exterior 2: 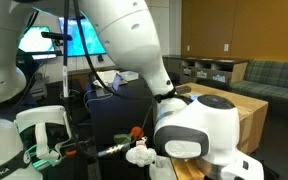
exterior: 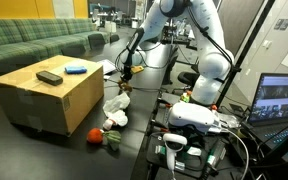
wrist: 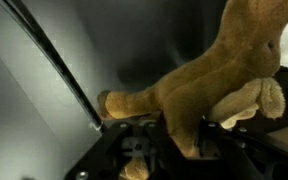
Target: Pick up the objects that were on the table and put them on top of the box. Pick up the objects that were on top of the box and put them on the table.
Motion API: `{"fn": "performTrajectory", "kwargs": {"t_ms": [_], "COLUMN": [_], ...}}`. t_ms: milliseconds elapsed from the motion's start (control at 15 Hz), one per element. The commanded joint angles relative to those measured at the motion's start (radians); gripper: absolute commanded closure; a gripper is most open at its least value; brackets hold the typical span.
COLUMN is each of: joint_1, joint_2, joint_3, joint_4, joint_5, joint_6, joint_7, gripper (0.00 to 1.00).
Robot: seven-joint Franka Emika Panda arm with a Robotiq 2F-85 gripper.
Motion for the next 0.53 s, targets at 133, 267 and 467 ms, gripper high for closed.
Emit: {"fn": "performTrajectory", "kwargs": {"t_ms": [133,267,467], "joint_1": [0.179,0.246,0.315], "joint_2": [-0.278,-0.341,-0.407], "joint_3": [-0.117,-0.154,-0.165], "joint_4": [-0.092,-0.081,-0.041], "joint_5": [-0.095,-0.150,-0.211], "joint_6": [-0.078,-0.098,-0.132], "joint_7": [0.157,0.232,0.331], "gripper": [0.95,0.95,0.95]}}
